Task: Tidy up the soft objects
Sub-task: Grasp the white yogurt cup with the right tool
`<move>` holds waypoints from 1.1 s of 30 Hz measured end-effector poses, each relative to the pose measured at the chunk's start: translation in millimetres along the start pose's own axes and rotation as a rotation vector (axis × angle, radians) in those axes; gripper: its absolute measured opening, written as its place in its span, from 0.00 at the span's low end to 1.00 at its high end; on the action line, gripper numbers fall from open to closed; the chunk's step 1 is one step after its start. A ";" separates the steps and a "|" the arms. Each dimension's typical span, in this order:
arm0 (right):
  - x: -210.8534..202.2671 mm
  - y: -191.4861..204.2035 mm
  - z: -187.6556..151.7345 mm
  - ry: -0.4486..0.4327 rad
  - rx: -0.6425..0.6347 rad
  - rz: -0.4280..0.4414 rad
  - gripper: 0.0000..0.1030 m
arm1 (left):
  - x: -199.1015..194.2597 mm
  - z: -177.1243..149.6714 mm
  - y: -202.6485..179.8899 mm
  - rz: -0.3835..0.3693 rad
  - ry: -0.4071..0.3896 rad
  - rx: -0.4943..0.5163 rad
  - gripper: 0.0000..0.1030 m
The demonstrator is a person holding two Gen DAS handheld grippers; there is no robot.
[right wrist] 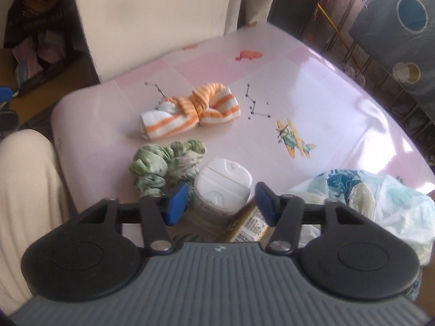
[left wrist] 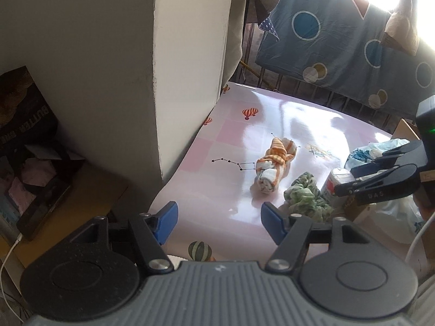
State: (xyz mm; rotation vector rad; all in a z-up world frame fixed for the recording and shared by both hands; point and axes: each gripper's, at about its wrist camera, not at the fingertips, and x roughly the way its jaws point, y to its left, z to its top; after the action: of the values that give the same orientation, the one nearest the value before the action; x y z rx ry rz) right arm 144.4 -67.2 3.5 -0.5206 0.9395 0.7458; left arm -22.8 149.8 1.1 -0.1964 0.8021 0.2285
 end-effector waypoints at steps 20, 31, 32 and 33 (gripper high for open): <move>29.5 -132.7 -18.3 -0.112 0.954 0.441 0.45 | 12.1 -5.6 5.7 -0.058 0.024 -0.028 0.67; -7.1 -84.7 -59.5 -0.192 1.049 0.669 0.45 | 2.3 -5.8 1.0 -0.053 0.009 -0.006 0.67; -5.8 -76.7 -66.6 -0.184 1.064 0.682 0.45 | 2.2 -6.4 -0.1 -0.053 0.012 -0.002 0.67; -3.4 -68.1 -74.2 -0.175 1.080 0.692 0.45 | 2.5 -7.2 -1.6 -0.053 0.016 0.003 0.67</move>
State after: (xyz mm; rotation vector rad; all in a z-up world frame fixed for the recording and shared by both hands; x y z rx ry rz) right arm 156.1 -163.1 -25.2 0.8430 1.2046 0.7466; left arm -25.6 146.7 -5.5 -0.2163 0.8120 0.1758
